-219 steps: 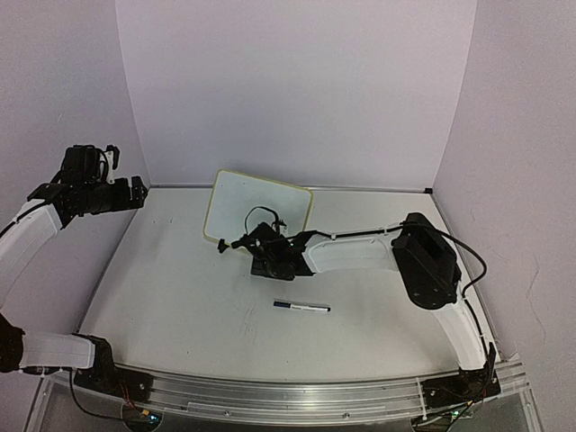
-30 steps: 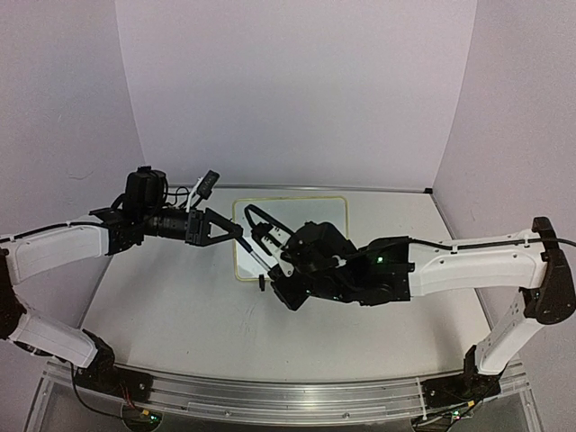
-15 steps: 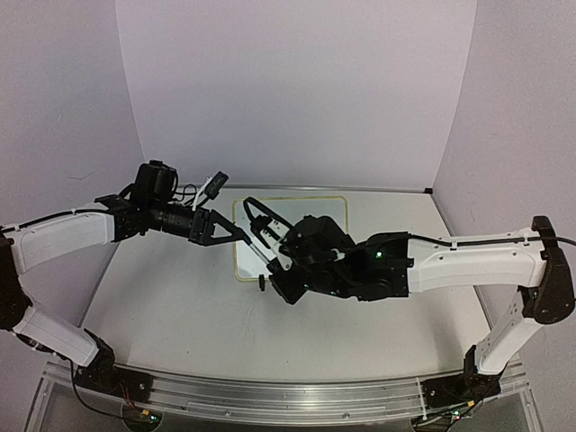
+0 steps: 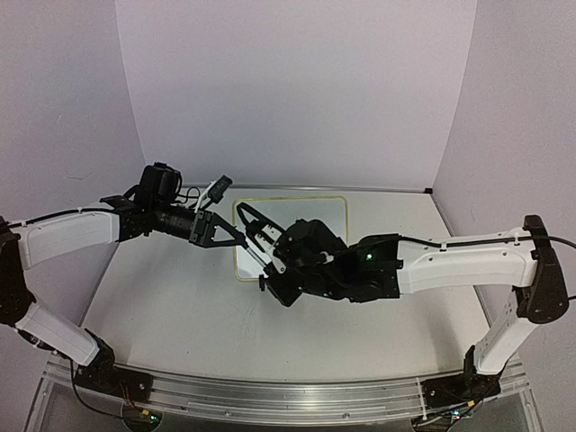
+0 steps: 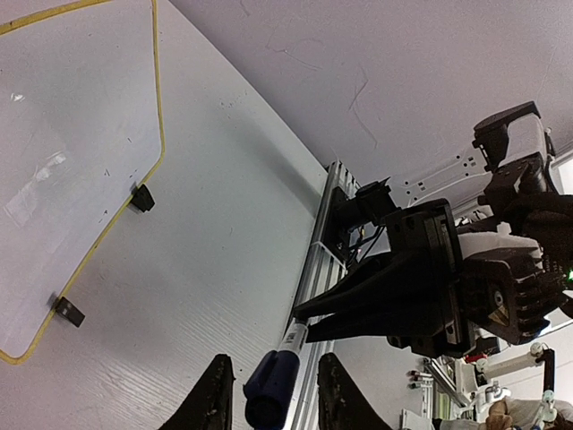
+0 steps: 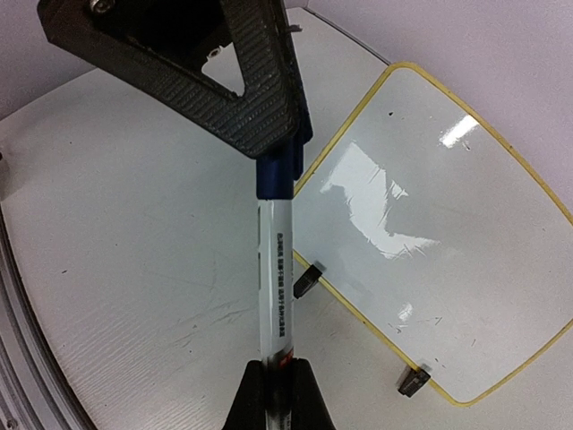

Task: Write a sentence on the whiteboard
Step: Pass from the right arm to the left

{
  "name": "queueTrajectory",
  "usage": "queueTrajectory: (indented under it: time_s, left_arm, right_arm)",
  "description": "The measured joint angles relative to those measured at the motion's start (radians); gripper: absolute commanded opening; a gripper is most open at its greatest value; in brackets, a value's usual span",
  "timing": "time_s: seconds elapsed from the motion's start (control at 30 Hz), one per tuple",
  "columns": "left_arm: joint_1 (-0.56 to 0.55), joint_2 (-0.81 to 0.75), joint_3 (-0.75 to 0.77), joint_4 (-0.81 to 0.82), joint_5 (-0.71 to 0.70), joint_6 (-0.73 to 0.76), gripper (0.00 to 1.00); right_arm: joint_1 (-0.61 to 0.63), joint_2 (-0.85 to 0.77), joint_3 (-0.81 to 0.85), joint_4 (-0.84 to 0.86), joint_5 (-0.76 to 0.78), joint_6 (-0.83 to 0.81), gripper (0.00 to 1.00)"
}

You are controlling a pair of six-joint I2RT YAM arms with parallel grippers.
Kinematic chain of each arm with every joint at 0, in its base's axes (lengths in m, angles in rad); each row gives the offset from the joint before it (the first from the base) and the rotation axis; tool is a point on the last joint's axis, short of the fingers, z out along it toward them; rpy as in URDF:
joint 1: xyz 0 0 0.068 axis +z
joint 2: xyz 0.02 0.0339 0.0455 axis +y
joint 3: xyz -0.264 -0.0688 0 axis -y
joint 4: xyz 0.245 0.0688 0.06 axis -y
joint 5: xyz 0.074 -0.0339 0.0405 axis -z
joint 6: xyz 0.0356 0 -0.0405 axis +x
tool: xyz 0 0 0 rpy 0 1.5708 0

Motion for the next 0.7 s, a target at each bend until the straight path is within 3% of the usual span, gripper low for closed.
queueTrajectory:
  time_s: [0.13, 0.27, 0.3, 0.33, 0.4, 0.47, 0.5, 0.7]
  left_arm:
    - [0.000, 0.001, 0.000, 0.000, 0.013, -0.008, 0.01]
    - [-0.001, 0.001, 0.000, 0.000, 0.020, -0.011, 0.00]
    - [-0.001, 0.001, 0.000, 0.000, 0.021, -0.012, 0.00]
    - [-0.001, 0.001, 0.000, 0.000, 0.021, -0.012, 0.00]
    - [-0.002, 0.001, 0.000, 0.000, 0.021, -0.011, 0.00]
    - [-0.002, 0.001, 0.000, -0.005, 0.015, -0.009, 0.00]
    - [-0.002, 0.001, 0.000, -0.014, 0.003, -0.005, 0.00]
    - [-0.001, -0.013, 0.020, -0.024, -0.077, -0.027, 0.00]
  right_arm:
    - [0.000, 0.015, 0.002, 0.000, 0.002, 0.000, 0.00]
    - [0.000, 0.018, 0.002, -0.006, 0.010, 0.001, 0.00]
    - [0.000, 0.019, 0.002, -0.005, 0.016, 0.005, 0.07]
    - [0.000, 0.019, 0.002, -0.005, 0.026, 0.010, 0.20]
    - [0.004, 0.019, 0.002, -0.005, 0.043, 0.026, 0.61]
    - [0.004, 0.018, 0.002, -0.002, 0.061, 0.053, 0.84]
    - [0.003, 0.017, -0.001, 0.005, 0.074, 0.070, 0.88]
    - [-0.059, -0.091, -0.142, 0.107, 0.022, 0.180, 0.91]
